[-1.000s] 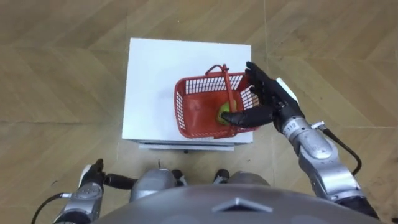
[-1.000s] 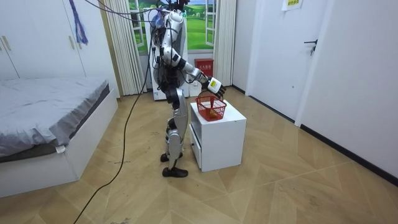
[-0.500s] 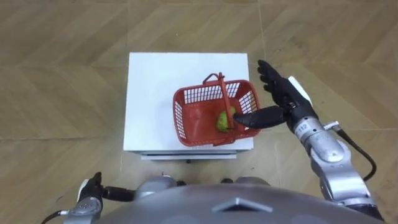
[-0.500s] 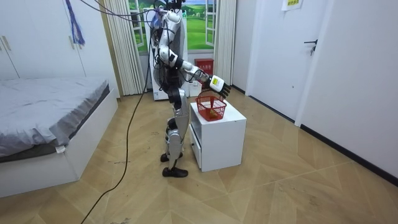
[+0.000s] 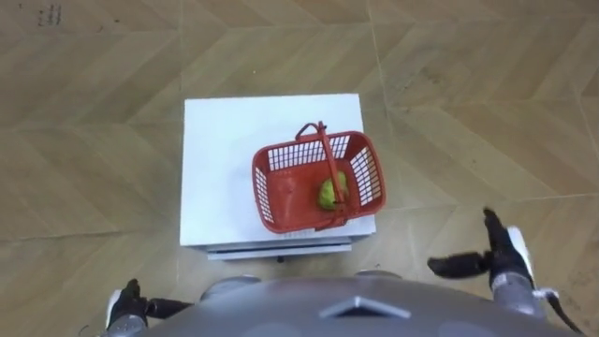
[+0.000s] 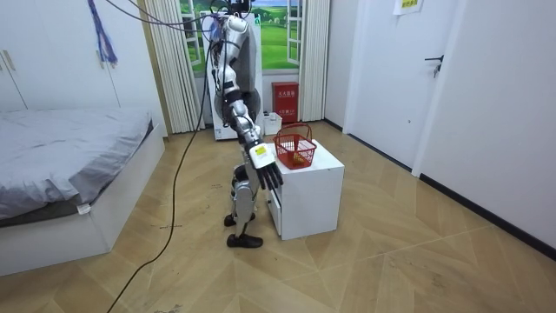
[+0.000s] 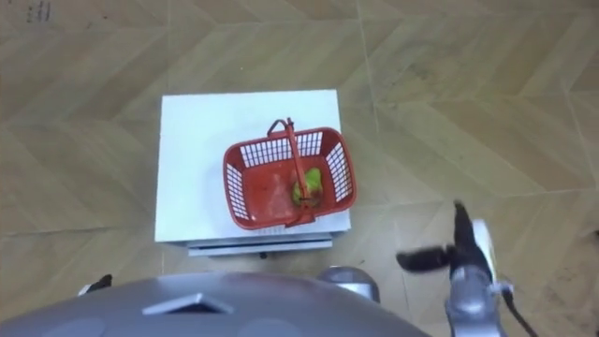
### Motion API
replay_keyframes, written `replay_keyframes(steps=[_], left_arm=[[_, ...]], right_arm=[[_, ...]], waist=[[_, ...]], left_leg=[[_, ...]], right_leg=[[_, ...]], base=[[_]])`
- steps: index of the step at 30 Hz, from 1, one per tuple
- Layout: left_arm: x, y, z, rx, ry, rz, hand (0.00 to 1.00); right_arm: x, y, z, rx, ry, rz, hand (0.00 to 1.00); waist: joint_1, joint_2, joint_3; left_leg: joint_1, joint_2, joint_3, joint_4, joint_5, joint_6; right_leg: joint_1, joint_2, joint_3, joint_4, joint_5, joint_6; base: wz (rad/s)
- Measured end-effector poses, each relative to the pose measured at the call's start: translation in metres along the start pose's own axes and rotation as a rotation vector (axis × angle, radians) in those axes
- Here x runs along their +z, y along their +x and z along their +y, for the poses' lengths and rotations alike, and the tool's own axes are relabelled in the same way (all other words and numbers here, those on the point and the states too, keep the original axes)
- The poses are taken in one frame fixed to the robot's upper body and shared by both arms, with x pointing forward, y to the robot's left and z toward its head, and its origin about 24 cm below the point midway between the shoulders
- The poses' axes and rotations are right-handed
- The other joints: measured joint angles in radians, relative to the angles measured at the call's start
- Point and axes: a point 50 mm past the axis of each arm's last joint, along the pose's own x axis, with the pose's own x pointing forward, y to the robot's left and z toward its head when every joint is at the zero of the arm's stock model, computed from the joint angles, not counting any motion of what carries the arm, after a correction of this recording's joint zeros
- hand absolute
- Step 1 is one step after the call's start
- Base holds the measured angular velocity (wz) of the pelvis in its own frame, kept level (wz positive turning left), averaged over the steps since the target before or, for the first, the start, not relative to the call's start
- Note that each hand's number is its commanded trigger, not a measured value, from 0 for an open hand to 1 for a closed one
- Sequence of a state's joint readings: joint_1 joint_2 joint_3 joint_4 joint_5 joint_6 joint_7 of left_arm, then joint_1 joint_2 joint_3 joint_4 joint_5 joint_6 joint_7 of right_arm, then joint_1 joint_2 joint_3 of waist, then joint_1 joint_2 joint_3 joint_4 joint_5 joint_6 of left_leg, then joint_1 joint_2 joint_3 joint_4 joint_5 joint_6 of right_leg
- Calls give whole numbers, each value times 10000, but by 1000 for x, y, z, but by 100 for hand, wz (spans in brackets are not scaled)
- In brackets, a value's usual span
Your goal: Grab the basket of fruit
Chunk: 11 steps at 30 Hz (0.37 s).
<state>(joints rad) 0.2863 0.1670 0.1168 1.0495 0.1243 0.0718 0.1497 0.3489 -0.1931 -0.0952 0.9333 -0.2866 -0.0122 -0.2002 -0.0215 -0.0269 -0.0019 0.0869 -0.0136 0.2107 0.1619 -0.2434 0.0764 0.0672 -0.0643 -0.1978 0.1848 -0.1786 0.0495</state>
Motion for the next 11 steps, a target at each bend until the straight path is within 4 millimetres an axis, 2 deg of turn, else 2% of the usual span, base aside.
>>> replay_keyframes(steps=[3, 5, 8, 11], left_arm=[[-3, 0, 0, 16, 527, 231, 0], [-4, 0, -1, -3, 805, 348, 0], [-10, -1, -5, -99, 1159, 801, 0], [-12, -2, -11, -342, 1197, 1025, 0]], right_arm=[[-19, -1, 10, 493, -395, 1227, 0], [-27, -3, 17, 903, -589, 1833, 0], [-29, -2, 23, 1528, -672, 2526, 0], [-29, -3, 27, 2050, -693, 2830, 0]], waist=[[-9, -2, 17], [0, -11, -3], [26, -5, 10], [20, 26, 11]], left_leg=[[123, -2, -95, 10, 0, 0], [151, -2, -229, 13, -3, -2], [259, -7, -281, 3, -9, -12], [338, -15, -523, 41, -19, -20]], right_leg=[[169, -5, -124, -8, 0, 0], [241, -18, -248, 23, 0, 0], [388, -17, -263, -1, 0, 0], [567, -22, -440, 8, -5, 1]], base=[[6], [19], [9], [18]])
